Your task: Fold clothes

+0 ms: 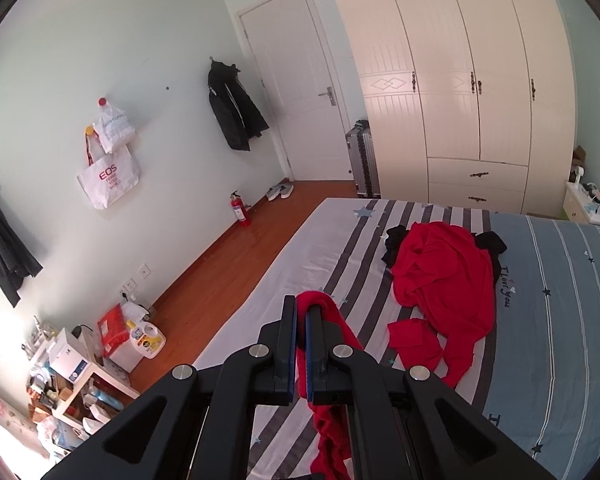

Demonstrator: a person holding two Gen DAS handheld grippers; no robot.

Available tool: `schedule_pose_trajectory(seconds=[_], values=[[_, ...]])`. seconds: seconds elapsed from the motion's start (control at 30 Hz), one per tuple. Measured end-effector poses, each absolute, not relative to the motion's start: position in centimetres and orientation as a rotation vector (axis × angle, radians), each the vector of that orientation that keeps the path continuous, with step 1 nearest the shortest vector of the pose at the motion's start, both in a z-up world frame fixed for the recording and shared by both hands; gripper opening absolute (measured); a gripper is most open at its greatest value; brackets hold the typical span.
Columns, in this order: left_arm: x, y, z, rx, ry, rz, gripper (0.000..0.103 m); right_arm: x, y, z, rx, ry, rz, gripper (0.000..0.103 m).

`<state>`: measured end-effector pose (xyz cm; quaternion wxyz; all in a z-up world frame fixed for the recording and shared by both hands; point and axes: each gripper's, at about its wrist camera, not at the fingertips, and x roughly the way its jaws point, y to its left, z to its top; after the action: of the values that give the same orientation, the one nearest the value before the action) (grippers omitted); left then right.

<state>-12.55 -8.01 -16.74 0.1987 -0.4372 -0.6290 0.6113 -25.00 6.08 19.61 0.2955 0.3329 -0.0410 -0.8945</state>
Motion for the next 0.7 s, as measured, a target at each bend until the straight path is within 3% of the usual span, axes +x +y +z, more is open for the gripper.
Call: schedule_pose_trajectory(seconds=[0.3,0.37,0.43,0.5,0.53,0.7], values=[[-13.5,-6.7,-17.5,-1.118,-1.823,1.637,0.070,-24.6,5.7,19.5,0.882,-0.103,-2.366,0.003],[-13.8,-6.7,-17.2,-1.068,-1.811,1.666,0.059,-24.6,5.6,19.5,0.883,-0.097,-2.364,0.003],[-14.3,-6.8,-16.6,-1.039,-1.765,1.693,0.026,-24.6,5.6,19.4,0.884,-0.094,-2.362,0.003],[-14.6,-6.8,-16.0,-1.022,-1.717,1.717,0.009,-24.6,5.7,19.4,0.884,-0.097,-2.361,0.003],[-14.7,-6.9,-15.5,-1.012,-1.691,1.743,0.005,-24.6,5.7,19.4,0.882,-0.100,-2.362,0.003],[-14.6,-8.6,-13.1,-0.995,-1.611,1.878,0.003,-24.6,6.1,19.5,0.873,-0.108,-2.376,0.003]])
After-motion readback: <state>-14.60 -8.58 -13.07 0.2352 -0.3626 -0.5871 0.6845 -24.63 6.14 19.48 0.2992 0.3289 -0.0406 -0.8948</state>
